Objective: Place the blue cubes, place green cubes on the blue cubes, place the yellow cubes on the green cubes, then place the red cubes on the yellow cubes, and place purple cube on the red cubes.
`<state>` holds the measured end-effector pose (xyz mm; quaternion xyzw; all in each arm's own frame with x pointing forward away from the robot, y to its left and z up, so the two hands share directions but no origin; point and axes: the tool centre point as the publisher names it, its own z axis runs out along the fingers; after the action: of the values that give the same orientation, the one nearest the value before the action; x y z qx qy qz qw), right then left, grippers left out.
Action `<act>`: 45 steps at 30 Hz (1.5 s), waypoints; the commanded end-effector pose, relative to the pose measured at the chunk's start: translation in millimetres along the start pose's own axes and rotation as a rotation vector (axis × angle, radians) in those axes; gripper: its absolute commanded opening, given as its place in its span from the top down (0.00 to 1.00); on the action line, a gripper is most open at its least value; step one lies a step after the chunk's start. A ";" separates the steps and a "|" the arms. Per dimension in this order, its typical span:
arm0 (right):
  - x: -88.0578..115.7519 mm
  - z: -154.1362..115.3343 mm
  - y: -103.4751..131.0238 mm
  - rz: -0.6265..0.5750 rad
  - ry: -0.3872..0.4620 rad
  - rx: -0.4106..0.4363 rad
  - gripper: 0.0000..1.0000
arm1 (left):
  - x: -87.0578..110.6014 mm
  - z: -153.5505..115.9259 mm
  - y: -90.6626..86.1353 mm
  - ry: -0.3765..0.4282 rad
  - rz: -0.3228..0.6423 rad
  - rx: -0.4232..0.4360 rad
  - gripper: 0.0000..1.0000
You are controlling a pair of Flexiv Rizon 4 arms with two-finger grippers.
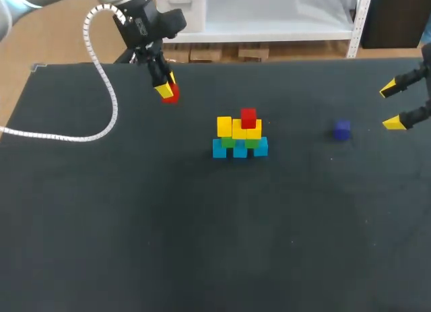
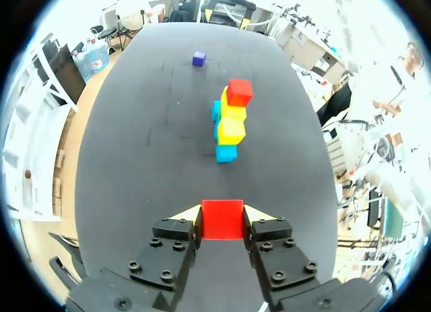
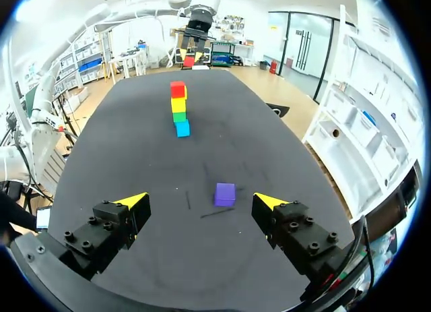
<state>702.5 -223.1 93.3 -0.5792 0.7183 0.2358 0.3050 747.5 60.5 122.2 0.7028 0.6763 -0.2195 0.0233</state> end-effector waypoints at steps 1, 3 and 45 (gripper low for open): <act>0.2 0.5 -0.5 -0.001 -0.002 0.000 0.00 | -3.1 5.9 -35.3 -0.028 -0.004 -0.412 1.00; 0.2 0.5 -0.5 -0.001 -0.002 0.000 0.00 | -9.3 9.0 -40.8 -0.030 0.008 -0.431 1.00; 0.2 0.5 -0.5 -0.001 -0.002 0.000 0.00 | -86.6 34.0 -50.9 0.001 0.083 -0.645 1.00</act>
<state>702.5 -223.1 93.3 -0.5792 0.7182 0.2358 0.3050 692.0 -25.5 135.8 0.6914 0.6824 -0.0072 0.2372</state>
